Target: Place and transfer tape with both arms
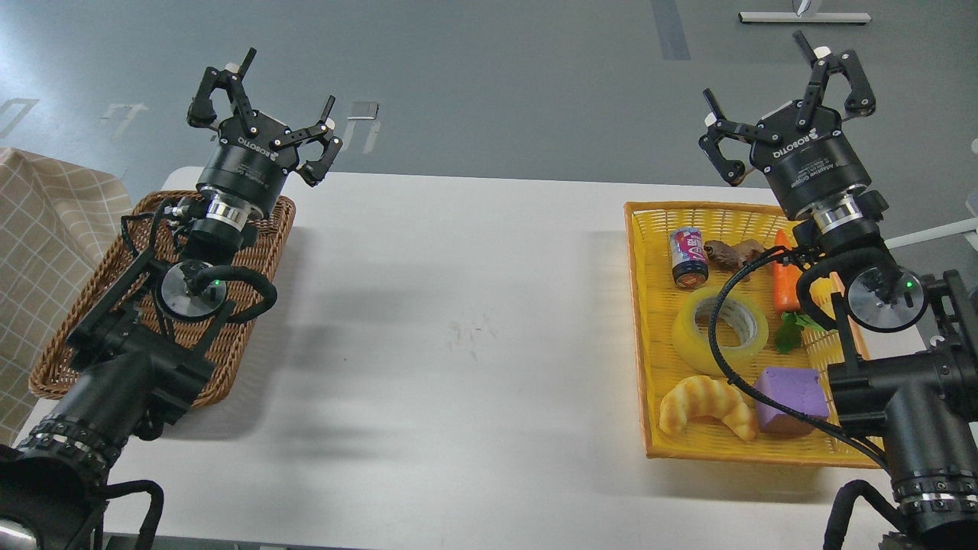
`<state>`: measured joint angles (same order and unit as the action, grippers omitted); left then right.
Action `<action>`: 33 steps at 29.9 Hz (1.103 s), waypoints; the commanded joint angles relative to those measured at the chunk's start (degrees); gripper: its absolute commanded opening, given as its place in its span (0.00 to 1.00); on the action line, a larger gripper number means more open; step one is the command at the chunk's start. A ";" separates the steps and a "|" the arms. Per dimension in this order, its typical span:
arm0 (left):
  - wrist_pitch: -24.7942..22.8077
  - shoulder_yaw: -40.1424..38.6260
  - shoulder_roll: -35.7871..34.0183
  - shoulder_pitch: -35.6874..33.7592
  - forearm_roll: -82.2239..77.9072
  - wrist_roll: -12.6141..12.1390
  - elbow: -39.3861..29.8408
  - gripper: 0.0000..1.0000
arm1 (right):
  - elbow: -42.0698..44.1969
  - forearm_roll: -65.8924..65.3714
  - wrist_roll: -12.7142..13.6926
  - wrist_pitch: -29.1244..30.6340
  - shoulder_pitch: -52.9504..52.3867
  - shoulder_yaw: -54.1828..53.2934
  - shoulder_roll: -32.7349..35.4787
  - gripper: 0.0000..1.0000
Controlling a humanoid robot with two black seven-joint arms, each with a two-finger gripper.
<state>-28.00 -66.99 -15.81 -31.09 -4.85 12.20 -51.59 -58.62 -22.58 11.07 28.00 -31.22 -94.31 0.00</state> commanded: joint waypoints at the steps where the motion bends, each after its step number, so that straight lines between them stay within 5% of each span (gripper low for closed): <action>1: 0.00 0.28 0.07 0.07 0.01 -0.07 0.00 0.98 | 0.08 0.00 0.00 0.00 0.01 0.00 0.00 1.00; 33: 0.00 0.90 0.07 -0.20 -0.51 0.01 0.52 0.98 | -0.18 0.00 0.27 0.00 0.63 1.32 0.00 1.00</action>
<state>-28.00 -66.09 -15.73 -31.13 -5.27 12.22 -50.98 -58.74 -22.58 11.32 28.00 -30.67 -93.12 0.00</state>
